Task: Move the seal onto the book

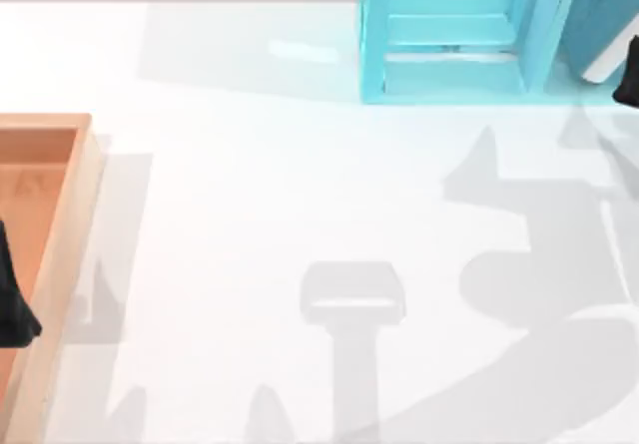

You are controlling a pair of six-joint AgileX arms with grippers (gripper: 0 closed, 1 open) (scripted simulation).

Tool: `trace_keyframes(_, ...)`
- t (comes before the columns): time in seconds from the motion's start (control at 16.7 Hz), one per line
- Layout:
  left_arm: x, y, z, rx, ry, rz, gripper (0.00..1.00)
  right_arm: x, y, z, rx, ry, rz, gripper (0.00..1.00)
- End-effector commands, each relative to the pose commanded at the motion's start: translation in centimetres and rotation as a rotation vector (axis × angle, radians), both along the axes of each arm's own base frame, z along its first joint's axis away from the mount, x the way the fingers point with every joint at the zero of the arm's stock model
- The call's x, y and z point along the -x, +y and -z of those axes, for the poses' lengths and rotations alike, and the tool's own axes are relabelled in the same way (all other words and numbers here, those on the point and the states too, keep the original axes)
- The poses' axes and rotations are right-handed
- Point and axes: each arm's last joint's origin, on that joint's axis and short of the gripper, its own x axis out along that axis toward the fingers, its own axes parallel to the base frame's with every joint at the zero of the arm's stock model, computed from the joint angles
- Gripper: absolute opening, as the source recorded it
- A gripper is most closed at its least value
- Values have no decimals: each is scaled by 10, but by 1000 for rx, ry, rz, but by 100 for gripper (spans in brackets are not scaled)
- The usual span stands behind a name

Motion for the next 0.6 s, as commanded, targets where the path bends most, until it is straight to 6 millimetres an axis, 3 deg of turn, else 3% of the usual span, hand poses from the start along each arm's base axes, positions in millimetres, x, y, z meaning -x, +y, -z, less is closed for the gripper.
trace_keyframes(0.18,0,0,0,0,0,0,100,-5,-1,12,-12,5,-2,100)
trace_keyframes(0.6,0,0,0,0,0,0,100,-8,1,13,-11,9,-5,100)
